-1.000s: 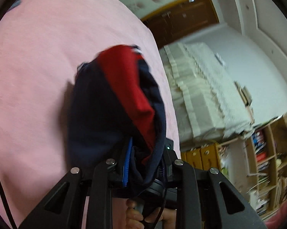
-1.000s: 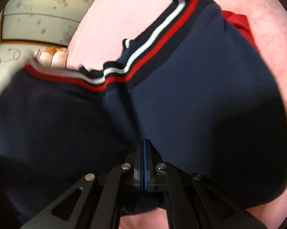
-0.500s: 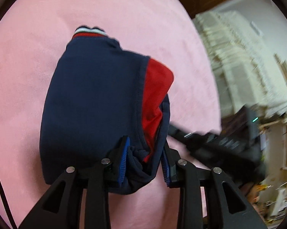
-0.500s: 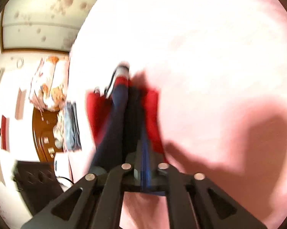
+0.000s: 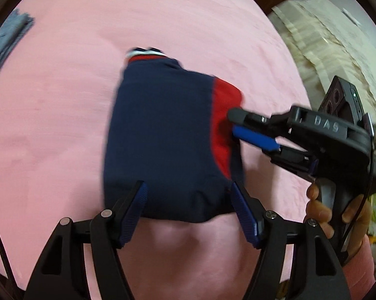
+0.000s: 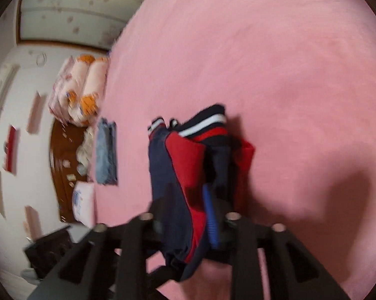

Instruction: Fold large clothes

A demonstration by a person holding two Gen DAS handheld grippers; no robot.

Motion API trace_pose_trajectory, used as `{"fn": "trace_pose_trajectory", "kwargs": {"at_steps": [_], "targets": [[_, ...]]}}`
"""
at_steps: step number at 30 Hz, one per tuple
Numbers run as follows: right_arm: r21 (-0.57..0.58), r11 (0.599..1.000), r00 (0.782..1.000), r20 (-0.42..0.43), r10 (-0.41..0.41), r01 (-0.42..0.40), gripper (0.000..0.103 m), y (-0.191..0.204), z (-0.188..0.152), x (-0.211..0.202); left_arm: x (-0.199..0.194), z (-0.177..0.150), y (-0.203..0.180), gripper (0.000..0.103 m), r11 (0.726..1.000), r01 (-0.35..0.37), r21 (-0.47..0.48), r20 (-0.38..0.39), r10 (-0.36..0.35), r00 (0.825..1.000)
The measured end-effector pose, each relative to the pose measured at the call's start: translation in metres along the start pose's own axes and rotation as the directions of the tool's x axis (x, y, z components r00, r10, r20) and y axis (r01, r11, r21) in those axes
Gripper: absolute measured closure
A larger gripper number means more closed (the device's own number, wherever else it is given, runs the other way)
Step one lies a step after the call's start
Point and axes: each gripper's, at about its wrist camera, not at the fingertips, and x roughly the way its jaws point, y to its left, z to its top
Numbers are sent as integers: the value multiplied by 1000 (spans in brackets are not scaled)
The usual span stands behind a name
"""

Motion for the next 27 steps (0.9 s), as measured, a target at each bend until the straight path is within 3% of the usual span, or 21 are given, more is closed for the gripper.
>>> {"fn": "trace_pose_trajectory", "kwargs": {"at_steps": [3, 4, 5, 6, 9, 13, 18, 22, 25, 27], "targets": [[-59, 996, 998, -22, -66, 64, 76, 12, 5, 17, -5, 3, 21, 35, 998, -30, -48, 1, 30, 1000], [-92, 991, 995, -15, -98, 96, 82, 17, 5, 20, -7, 2, 28, 35, 998, -36, -56, 1, 36, 999], [-122, 986, 993, 6, -116, 116, 100, 20, 4, 19, -8, 2, 32, 35, 997, -45, -58, 3, 45, 999], [-145, 980, 991, 32, -133, 136, 100, 21, 3, 17, -8, -1, 38, 35, 997, -59, -60, 8, 59, 998], [-132, 987, 993, 79, -86, 96, 100, 16, 2, 4, -6, 0, 37, 36, 994, -83, -74, 11, 84, 996], [-62, 986, 981, 123, -147, 155, 100, -8, -6, -10, -7, -2, 48, 36, 990, -107, -97, 7, 108, 994], [43, 988, 981, 122, -152, 148, 100, -45, -10, -7, 3, 2, 43, 36, 988, -131, -82, -8, 131, 991], [14, 966, 961, 95, -259, 259, 94, -50, -7, 9, 11, 8, 35, 36, 986, -152, -70, -13, 152, 988], [-12, 974, 967, 124, -224, 227, 91, -35, -6, -4, 8, 12, 22, 38, 992, -122, -10, 9, 122, 992], [-115, 969, 962, 195, -193, 218, 91, -16, -12, -20, 6, 15, 12, 39, 990, -132, 45, 29, 131, 991]]}}
